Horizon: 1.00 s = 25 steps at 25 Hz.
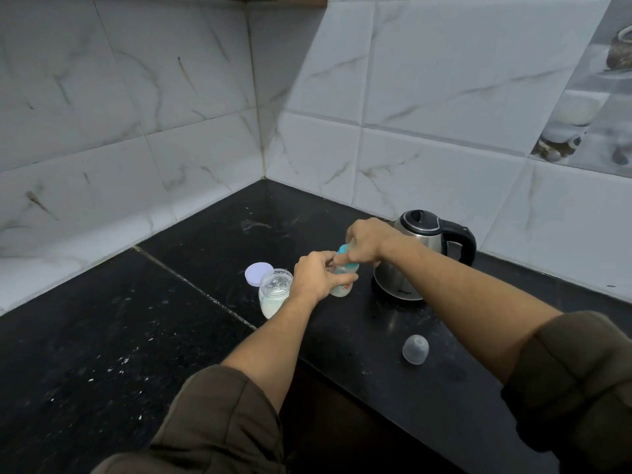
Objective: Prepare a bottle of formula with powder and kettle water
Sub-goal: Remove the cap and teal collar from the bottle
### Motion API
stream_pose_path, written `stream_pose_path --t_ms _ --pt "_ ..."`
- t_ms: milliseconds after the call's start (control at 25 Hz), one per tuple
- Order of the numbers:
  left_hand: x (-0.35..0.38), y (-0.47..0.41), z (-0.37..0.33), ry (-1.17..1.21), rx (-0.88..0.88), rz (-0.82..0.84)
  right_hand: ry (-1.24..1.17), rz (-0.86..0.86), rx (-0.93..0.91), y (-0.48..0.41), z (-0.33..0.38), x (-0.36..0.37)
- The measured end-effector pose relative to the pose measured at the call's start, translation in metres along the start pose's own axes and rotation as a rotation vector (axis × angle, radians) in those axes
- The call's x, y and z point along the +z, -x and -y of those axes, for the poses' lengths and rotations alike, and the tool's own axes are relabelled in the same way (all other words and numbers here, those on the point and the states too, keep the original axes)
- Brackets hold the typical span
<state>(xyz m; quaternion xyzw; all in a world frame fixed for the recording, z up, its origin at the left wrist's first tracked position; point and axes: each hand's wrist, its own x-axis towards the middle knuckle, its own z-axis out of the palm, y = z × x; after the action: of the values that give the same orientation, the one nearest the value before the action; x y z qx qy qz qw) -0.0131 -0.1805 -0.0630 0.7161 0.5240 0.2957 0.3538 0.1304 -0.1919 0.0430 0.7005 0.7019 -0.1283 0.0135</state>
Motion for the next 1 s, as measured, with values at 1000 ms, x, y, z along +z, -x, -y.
stream_pose_path --t_ms 1000 --pt "0.036 0.019 0.042 0.023 -0.094 -0.092 0.153 0.127 0.221 0.024 -0.060 0.110"
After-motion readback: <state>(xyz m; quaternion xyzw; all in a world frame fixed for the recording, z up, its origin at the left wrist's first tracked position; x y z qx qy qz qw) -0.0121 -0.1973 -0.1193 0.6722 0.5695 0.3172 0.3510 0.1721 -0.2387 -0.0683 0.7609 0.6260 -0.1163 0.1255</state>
